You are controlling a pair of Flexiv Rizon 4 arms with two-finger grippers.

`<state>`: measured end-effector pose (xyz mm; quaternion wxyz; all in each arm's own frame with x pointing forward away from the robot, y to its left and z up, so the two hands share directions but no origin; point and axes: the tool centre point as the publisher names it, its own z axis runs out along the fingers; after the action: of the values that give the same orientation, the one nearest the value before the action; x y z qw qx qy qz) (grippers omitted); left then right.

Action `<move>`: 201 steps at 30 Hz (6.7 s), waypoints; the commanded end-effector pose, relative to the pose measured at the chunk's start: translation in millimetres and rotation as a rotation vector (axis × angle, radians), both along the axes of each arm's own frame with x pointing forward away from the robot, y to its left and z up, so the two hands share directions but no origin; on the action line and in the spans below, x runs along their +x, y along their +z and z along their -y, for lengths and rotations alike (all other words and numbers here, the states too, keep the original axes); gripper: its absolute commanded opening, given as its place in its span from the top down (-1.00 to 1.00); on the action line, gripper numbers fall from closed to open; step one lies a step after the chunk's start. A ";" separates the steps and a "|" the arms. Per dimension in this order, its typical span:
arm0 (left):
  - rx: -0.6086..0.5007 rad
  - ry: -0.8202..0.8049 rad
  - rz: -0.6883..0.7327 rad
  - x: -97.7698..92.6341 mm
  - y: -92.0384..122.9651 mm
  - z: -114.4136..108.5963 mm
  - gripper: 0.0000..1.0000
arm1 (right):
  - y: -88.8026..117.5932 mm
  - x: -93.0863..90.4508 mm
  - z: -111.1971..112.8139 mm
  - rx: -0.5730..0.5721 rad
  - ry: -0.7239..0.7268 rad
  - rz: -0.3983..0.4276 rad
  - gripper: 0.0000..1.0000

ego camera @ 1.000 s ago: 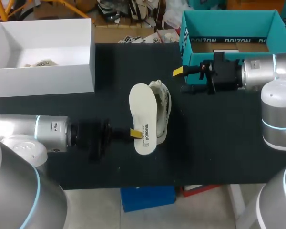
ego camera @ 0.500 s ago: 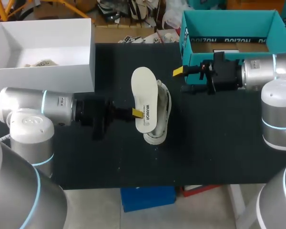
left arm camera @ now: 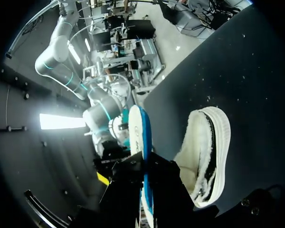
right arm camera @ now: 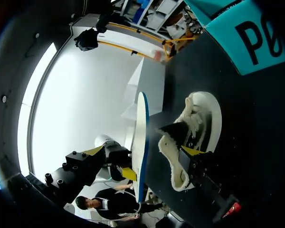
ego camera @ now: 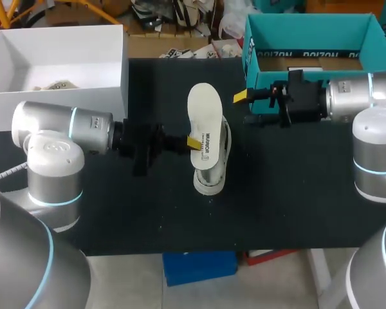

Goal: Take the shoe out of the shoebox, open the shoe tongue, remove and reinsert the insole, then place the shoe into the shoebox

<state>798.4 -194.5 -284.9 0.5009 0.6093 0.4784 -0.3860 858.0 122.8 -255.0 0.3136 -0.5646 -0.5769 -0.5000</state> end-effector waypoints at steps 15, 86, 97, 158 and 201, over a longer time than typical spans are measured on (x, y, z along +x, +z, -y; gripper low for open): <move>0.002 0.001 0.002 0.5 -0.1 1.2 1.00 | 2.0 -20.5 -42.8 0.065 0.223 0.013 -1.00; 0.576 0.328 -0.105 -91.3 83.0 -75.7 -1.00 | -30.8 -26.6 -85.7 0.125 0.207 -0.169 1.00; 0.648 0.310 -0.141 -86.8 75.4 -68.2 -1.00 | -30.8 -26.6 -85.7 0.125 0.207 -0.169 1.00; 1.101 0.194 -0.111 53.3 49.0 11.3 -1.00 | -30.8 -26.6 -85.7 0.125 0.207 -0.169 1.00; 1.115 0.213 -0.064 159.9 54.3 18.9 -1.00 | -30.8 -26.6 -85.7 0.125 0.207 -0.169 1.00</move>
<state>974.6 -221.7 -235.0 0.1128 0.7192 0.6840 -0.0465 831.6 207.0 -285.6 0.4465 -0.5204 -0.5714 -0.4510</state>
